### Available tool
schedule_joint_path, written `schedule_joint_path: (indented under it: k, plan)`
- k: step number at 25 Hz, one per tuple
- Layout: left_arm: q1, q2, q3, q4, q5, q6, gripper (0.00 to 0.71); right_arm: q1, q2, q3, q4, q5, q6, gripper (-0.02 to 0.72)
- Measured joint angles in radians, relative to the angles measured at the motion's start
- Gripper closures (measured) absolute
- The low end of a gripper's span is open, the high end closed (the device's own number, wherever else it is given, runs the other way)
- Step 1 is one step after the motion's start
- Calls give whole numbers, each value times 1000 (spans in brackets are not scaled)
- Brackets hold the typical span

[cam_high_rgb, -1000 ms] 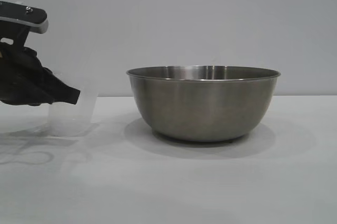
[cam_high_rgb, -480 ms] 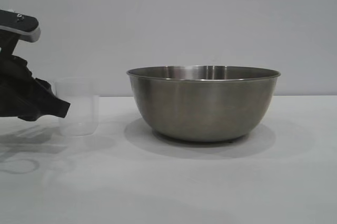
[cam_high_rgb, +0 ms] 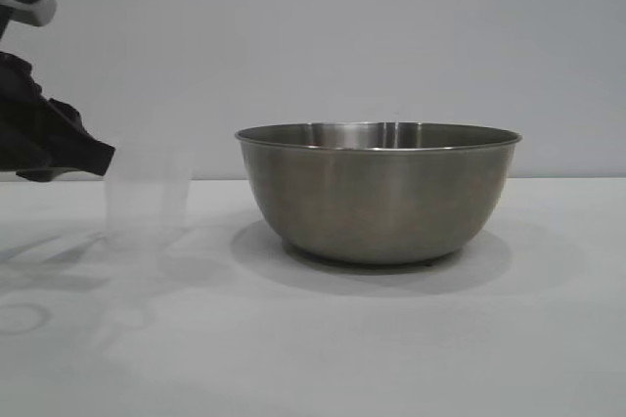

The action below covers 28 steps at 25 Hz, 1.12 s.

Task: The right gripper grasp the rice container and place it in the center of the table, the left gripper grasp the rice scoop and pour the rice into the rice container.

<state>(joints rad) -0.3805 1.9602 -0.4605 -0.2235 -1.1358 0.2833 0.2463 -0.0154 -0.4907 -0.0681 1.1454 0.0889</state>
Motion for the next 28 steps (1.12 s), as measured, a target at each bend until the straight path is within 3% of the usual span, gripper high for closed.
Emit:
schedule_joint_path:
  k: [10, 13, 16, 18, 22, 25, 28]
  plan:
    - [0, -83, 28, -23, 0, 13, 471, 0, 0, 0, 0, 0, 0, 290]
    - [19, -105, 17, -61, -2, 19, 471, 0, 0, 0, 0, 0, 0, 290]
    - [97, -105, 13, -65, -2, -1, 471, 0, 0, 0, 0, 0, 0, 290]
    - [182, -105, 13, -30, -2, -67, 471, 0, 0, 0, 0, 0, 0, 290]
    - [349, -105, 9, 205, -2, -156, 471, 0, 0, 0, 0, 0, 0, 290]
    - [412, -105, 5, 326, -2, -215, 471, 0, 0, 0, 0, 0, 0, 290]
    - [425, -105, 5, 350, -2, -222, 471, 0, 0, 0, 0, 0, 0, 290]
